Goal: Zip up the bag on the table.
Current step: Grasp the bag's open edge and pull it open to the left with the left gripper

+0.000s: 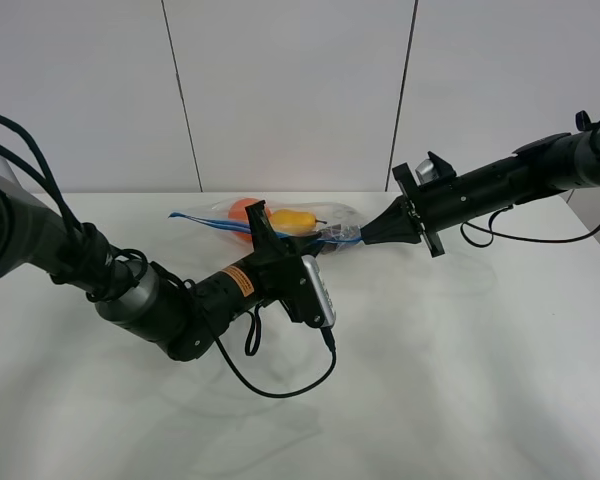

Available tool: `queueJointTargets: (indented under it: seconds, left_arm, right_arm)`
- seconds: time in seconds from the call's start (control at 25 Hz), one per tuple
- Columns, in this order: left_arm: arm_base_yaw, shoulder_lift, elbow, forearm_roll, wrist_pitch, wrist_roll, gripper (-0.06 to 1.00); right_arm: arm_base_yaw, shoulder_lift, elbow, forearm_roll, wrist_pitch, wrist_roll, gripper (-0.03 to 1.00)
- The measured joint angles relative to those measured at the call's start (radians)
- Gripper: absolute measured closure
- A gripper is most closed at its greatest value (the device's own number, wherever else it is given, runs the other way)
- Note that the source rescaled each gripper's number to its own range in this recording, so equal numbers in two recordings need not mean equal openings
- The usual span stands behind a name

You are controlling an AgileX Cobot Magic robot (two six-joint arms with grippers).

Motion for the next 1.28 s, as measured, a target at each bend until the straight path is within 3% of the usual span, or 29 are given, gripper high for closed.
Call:
queueJointTargets:
  seconds: [0.6, 1.28]
  left_arm:
    - [0.004, 0.0, 0.0, -0.068, -0.041, 0.017, 0.94]
    - [0.304, 0.0, 0.0, -0.052, -0.076, 0.055, 0.94]
  right_arm:
    - [0.003, 0.0, 0.0, 0.02, 0.0, 0.0, 0.97]
    - [0.012, 0.0, -0.004, 0.051, -0.004, 0.003, 0.97]
